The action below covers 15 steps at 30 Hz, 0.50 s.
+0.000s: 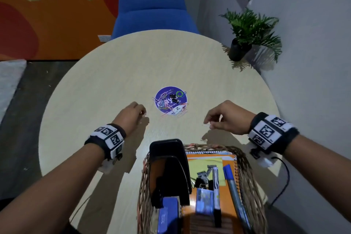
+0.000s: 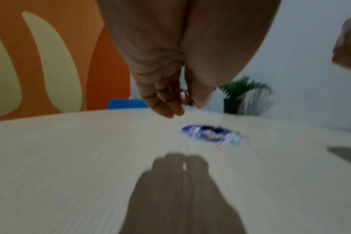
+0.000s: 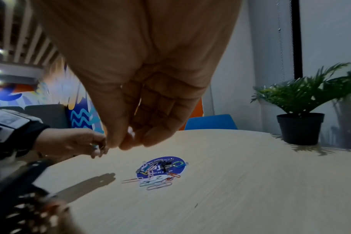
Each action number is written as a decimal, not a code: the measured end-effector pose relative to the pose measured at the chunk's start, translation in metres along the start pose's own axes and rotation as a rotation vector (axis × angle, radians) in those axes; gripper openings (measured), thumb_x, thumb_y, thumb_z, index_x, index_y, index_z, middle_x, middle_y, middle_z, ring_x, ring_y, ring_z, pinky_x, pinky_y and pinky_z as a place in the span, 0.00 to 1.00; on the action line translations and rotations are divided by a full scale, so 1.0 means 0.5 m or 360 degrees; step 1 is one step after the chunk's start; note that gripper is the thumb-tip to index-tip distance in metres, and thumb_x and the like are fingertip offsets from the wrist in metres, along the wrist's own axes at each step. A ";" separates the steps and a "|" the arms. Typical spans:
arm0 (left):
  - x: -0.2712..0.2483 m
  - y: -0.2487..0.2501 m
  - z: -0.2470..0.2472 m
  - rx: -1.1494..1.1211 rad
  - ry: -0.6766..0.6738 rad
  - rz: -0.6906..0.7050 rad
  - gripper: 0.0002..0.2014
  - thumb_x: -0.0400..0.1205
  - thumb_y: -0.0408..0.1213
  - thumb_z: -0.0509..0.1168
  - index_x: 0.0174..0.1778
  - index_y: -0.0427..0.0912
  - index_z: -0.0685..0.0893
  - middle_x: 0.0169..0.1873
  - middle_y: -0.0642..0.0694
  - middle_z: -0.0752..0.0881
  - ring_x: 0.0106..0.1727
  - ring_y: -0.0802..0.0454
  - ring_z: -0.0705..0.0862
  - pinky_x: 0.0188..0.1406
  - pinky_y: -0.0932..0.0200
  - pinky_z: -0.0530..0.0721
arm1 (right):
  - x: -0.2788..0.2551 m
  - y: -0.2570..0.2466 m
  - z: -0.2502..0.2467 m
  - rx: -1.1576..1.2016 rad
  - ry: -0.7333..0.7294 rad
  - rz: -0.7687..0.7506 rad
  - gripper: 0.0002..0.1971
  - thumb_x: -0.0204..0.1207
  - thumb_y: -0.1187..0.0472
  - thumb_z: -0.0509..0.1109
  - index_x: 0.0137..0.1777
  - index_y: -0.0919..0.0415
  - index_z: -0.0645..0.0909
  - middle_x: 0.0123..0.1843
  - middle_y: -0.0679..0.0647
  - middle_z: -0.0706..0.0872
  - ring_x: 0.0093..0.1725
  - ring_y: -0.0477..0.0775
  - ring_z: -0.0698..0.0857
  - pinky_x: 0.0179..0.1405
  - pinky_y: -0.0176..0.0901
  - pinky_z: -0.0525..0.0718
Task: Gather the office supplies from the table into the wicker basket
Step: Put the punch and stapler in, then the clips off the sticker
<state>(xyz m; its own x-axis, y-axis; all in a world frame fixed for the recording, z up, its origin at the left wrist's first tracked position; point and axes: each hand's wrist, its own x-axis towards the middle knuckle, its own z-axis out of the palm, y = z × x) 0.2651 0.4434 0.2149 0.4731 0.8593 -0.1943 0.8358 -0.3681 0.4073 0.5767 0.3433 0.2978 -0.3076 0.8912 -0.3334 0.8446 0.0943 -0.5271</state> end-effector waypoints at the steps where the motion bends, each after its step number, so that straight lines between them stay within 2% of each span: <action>1: -0.011 0.014 -0.017 -0.0024 0.0078 0.0101 0.06 0.80 0.32 0.64 0.51 0.37 0.83 0.49 0.39 0.81 0.48 0.39 0.82 0.47 0.55 0.76 | -0.019 -0.003 -0.001 0.0011 -0.0006 -0.0007 0.06 0.74 0.64 0.74 0.49 0.59 0.89 0.39 0.53 0.92 0.38 0.48 0.87 0.39 0.31 0.81; 3: -0.046 0.059 -0.049 -0.0100 0.0205 0.0303 0.02 0.80 0.31 0.66 0.46 0.38 0.82 0.44 0.41 0.83 0.45 0.42 0.83 0.45 0.56 0.78 | -0.061 -0.008 0.008 0.0053 0.0017 -0.0014 0.05 0.74 0.65 0.74 0.47 0.59 0.90 0.41 0.53 0.92 0.38 0.45 0.87 0.39 0.28 0.81; 5: -0.084 0.117 -0.079 -0.0226 0.0217 0.0429 0.01 0.79 0.32 0.68 0.42 0.40 0.83 0.38 0.46 0.85 0.40 0.48 0.83 0.41 0.54 0.83 | -0.093 -0.013 0.020 0.0098 0.0047 -0.0043 0.06 0.74 0.67 0.73 0.47 0.60 0.90 0.42 0.52 0.92 0.37 0.38 0.85 0.39 0.22 0.79; 7: -0.122 0.180 -0.100 -0.0383 0.0132 0.0498 0.02 0.77 0.33 0.70 0.40 0.41 0.85 0.35 0.52 0.87 0.38 0.54 0.83 0.38 0.61 0.83 | -0.118 -0.019 0.034 0.0128 0.0053 -0.0054 0.08 0.74 0.69 0.71 0.48 0.59 0.90 0.43 0.50 0.92 0.37 0.33 0.83 0.40 0.19 0.77; 8: -0.140 0.208 -0.106 -0.0451 0.0076 0.0524 0.02 0.76 0.34 0.72 0.40 0.41 0.86 0.34 0.54 0.87 0.39 0.56 0.84 0.38 0.65 0.83 | -0.129 -0.022 0.040 0.0136 0.0040 -0.0045 0.09 0.74 0.70 0.70 0.48 0.59 0.90 0.44 0.50 0.92 0.38 0.33 0.84 0.40 0.20 0.78; 10: -0.169 0.253 -0.106 -0.0517 -0.0049 0.0575 0.02 0.75 0.36 0.74 0.40 0.43 0.87 0.34 0.58 0.88 0.38 0.60 0.86 0.38 0.69 0.83 | -0.147 -0.028 0.051 0.0134 0.0007 -0.0019 0.10 0.75 0.69 0.69 0.50 0.58 0.90 0.46 0.51 0.92 0.42 0.38 0.86 0.44 0.26 0.82; 12: -0.186 0.281 -0.093 -0.0465 -0.0134 0.0594 0.05 0.73 0.44 0.73 0.40 0.49 0.87 0.34 0.57 0.90 0.36 0.61 0.87 0.41 0.62 0.85 | -0.158 -0.030 0.061 0.0132 -0.0038 0.0010 0.10 0.76 0.68 0.69 0.53 0.57 0.89 0.49 0.52 0.92 0.46 0.44 0.88 0.49 0.35 0.85; 13: -0.192 0.290 -0.085 -0.0397 -0.0153 0.0592 0.07 0.71 0.48 0.72 0.40 0.51 0.87 0.34 0.55 0.91 0.37 0.59 0.87 0.42 0.57 0.85 | -0.162 -0.030 0.065 0.0116 -0.0052 0.0021 0.11 0.77 0.66 0.69 0.54 0.56 0.89 0.51 0.52 0.92 0.48 0.45 0.88 0.50 0.37 0.84; 15: -0.202 0.305 -0.066 -0.0240 -0.0179 0.0571 0.11 0.70 0.55 0.69 0.42 0.53 0.87 0.35 0.54 0.91 0.40 0.52 0.87 0.41 0.53 0.83 | -0.167 -0.026 0.071 0.0071 -0.0048 0.0040 0.12 0.78 0.64 0.68 0.58 0.54 0.88 0.55 0.51 0.91 0.51 0.47 0.87 0.52 0.41 0.83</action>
<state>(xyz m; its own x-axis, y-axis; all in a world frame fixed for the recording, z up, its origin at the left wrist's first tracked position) 0.3355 0.3124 0.3260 0.7620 0.6384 -0.1091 0.5659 -0.5743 0.5916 0.5758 0.2517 0.3048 -0.3001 0.8792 -0.3700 0.8320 0.0516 -0.5524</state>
